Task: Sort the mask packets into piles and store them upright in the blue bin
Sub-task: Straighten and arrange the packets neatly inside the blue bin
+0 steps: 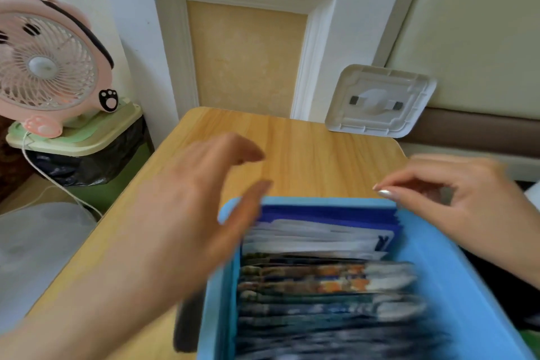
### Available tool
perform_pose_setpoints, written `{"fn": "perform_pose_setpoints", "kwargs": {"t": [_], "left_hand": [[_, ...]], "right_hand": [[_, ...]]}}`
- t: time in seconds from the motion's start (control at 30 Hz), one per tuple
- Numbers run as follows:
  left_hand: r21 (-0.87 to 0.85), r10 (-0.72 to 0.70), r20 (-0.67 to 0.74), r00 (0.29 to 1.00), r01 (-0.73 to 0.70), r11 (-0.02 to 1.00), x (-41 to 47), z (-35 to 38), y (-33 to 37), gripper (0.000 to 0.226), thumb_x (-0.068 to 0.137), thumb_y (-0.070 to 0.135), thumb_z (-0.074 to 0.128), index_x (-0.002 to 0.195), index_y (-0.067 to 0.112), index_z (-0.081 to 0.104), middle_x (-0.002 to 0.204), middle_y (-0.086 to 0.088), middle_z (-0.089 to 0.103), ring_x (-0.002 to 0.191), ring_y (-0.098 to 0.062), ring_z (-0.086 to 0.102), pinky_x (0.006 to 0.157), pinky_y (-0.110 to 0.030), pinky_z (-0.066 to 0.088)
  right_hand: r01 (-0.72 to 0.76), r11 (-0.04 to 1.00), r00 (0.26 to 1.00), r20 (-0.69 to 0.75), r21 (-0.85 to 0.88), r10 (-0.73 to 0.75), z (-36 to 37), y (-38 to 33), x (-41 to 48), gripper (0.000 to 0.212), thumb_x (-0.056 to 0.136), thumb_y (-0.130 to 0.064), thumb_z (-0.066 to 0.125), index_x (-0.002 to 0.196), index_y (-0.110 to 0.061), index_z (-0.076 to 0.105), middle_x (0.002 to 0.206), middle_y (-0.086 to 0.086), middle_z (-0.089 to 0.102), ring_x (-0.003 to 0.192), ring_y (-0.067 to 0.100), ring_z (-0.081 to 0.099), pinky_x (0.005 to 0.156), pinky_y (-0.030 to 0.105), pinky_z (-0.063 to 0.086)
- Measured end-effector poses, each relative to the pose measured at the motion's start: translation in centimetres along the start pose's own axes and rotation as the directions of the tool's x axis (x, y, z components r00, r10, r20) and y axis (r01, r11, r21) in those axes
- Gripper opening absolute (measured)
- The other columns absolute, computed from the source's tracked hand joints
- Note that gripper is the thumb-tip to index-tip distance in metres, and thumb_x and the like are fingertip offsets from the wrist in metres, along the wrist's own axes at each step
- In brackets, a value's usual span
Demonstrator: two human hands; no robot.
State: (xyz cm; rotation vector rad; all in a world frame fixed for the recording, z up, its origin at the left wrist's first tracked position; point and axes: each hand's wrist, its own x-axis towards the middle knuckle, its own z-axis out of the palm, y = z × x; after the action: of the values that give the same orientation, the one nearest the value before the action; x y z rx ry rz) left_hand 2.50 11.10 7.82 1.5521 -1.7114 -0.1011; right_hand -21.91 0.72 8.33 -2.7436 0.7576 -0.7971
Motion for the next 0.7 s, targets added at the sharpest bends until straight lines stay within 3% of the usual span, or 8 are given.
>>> {"fn": "perform_pose_setpoints", "kwargs": {"t": [0.1,0.2,0.27,0.33,0.5,0.6,0.67,0.7], "left_hand": [[-0.187,-0.063,0.028,0.998,0.067,0.98,0.1,0.4,-1.2,0.058,0.07,0.051,0.042,0.103,0.005,0.056,0.102,0.004,0.063,0.099,0.011,0.053,0.082,0.004,0.034],[-0.048,-0.165,0.356,0.92,0.194,0.98,-0.8,1.1,-2.7,0.057,0.082,0.065,0.037,0.123,0.025,0.044,0.12,0.015,0.054,0.111,0.012,0.048,0.091,-0.008,0.039],[0.006,-0.225,0.507,0.832,0.258,0.966,-0.9,1.6,-3.1,0.048,0.079,0.062,0.033,0.118,0.037,0.044,0.115,0.019,0.058,0.104,0.005,0.055,0.089,-0.023,0.048],[-0.083,-0.242,0.461,0.854,0.313,0.946,-0.8,2.2,-3.4,0.03,0.086,0.047,0.04,0.106,0.031,0.055,0.099,0.011,0.066,0.089,-0.003,0.062,0.083,-0.035,0.051],[-0.168,-0.347,0.463,0.815,0.465,0.869,-0.7,2.9,-3.9,0.008,0.091,0.018,0.057,0.097,0.023,0.06,0.092,0.001,0.068,0.087,-0.013,0.063,0.084,-0.038,0.05],[-0.138,-0.215,0.298,0.93,0.264,0.955,-1.2,3.0,-4.1,0.023,0.088,0.012,0.06,0.099,0.031,0.055,0.102,0.015,0.062,0.095,-0.002,0.06,0.081,-0.022,0.049],[0.038,0.012,0.174,0.985,-0.019,0.999,-1.4,2.5,-3.8,0.021,0.083,0.016,0.065,0.092,0.031,0.053,0.108,0.019,0.058,0.096,0.003,0.058,0.076,-0.017,0.048],[0.165,0.088,0.196,0.977,-0.121,0.979,-1.4,2.2,-3.6,0.018,0.08,0.02,0.067,0.085,0.032,0.054,0.109,0.017,0.059,0.095,0.001,0.058,0.074,-0.018,0.047]], "right_hand": [[-0.082,0.996,0.996,0.024,-0.046,0.083,-0.2,1.8,-1.2,0.024,0.082,-0.047,0.054,0.097,-0.036,0.069,0.1,-0.021,0.064,0.096,-0.002,0.06,0.086,0.014,0.043],[-0.165,0.986,0.98,0.111,-0.016,0.166,1.2,2.9,-2.6,0.038,0.089,-0.058,0.04,0.123,-0.047,0.052,0.128,-0.028,0.049,0.123,-0.008,0.042,0.103,0.012,0.029],[-0.303,0.948,0.938,0.207,0.094,0.279,2.1,3.2,-3.2,0.035,0.09,-0.057,0.037,0.122,-0.051,0.048,0.125,-0.034,0.049,0.121,-0.015,0.041,0.101,0.007,0.029],[-0.402,0.888,0.911,0.192,0.222,0.365,2.6,3.5,-3.3,0.03,0.086,-0.046,0.047,0.113,-0.047,0.058,0.113,-0.031,0.059,0.111,-0.013,0.05,0.092,0.004,0.035],[-0.506,0.743,0.859,0.176,0.439,0.481,3.4,4.3,-2.4,0.01,0.084,-0.021,0.066,0.088,-0.03,0.07,0.09,-0.02,0.07,0.087,-0.01,0.06,0.074,0.006,0.04],[-0.488,0.733,0.854,0.085,0.473,0.513,3.6,4.1,-2.7,0.014,0.078,-0.022,0.073,0.09,-0.029,0.068,0.094,-0.011,0.069,0.094,-0.003,0.061,0.08,0.013,0.04],[-0.388,0.836,0.901,-0.031,0.387,0.433,3.3,3.8,-3.2,0.017,0.074,-0.03,0.077,0.087,-0.029,0.065,0.097,-0.01,0.065,0.098,0.002,0.059,0.085,0.014,0.041],[-0.326,0.895,0.933,-0.047,0.305,0.357,3.1,3.6,-3.3,0.017,0.072,-0.035,0.076,0.084,-0.031,0.065,0.1,-0.011,0.063,0.101,0.003,0.058,0.088,0.013,0.039]]}}
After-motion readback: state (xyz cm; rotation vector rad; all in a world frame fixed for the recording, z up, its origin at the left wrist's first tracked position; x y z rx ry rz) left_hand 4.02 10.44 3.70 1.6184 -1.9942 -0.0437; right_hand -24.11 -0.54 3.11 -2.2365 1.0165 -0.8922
